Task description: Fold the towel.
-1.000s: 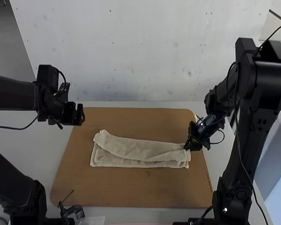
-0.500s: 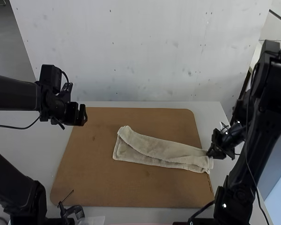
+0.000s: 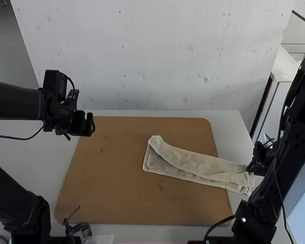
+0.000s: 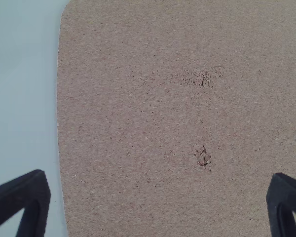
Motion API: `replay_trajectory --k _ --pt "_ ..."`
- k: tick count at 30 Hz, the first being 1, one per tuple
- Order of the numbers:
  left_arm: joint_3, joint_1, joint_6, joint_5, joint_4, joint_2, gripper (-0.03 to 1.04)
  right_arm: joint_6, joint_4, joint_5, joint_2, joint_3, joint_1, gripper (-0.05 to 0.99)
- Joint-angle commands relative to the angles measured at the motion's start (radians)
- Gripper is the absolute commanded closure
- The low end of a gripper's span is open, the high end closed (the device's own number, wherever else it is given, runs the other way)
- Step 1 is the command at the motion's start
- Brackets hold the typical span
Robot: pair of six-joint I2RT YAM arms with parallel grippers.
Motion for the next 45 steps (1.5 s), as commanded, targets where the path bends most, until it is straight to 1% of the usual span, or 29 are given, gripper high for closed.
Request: replay_trajectory --k 1,4,9,15,21,27,29,32,36,45 --pt "0.012 -0.010 -0.011 0.000 0.008 0.001 0.03 -0.025 -0.038 0.002 -0.058 0.041 0.016 0.91" --pt "0.010 -0.012 -0.011 0.000 0.008 0.001 0.03 -0.003 -0.081 -0.004 -0.106 0.055 0.068 0.91" --pt "0.010 -0.013 -0.013 0.002 0.008 -0.001 0.03 0.087 -0.115 -0.011 -0.189 0.055 0.219 0.91" --pt "0.006 -0.012 -0.011 0.004 0.008 -0.009 0.02 0.238 -0.115 -0.011 -0.246 0.060 0.449 0.91" --pt "-0.002 0.007 -0.008 0.010 0.008 -0.016 0.02 0.388 -0.104 0.001 -0.247 0.095 0.667 0.91" --pt "-0.008 0.027 -0.004 0.022 0.008 -0.019 0.02 0.495 -0.104 0.032 -0.212 0.173 0.848 0.91" --pt "-0.009 0.031 -0.004 0.025 0.009 -0.016 0.02 0.522 -0.104 0.042 -0.187 0.195 0.898 0.91" --pt "-0.009 0.034 -0.004 0.033 0.009 -0.015 0.02 0.551 -0.101 0.042 -0.137 0.229 0.958 0.91" --pt "-0.009 0.034 -0.005 0.034 0.009 -0.015 0.02 0.594 -0.067 0.041 -0.062 0.258 1.030 0.91" --pt "-0.016 0.046 -0.005 0.040 0.014 -0.010 0.02 0.635 -0.044 0.036 0.055 0.353 1.130 0.91"
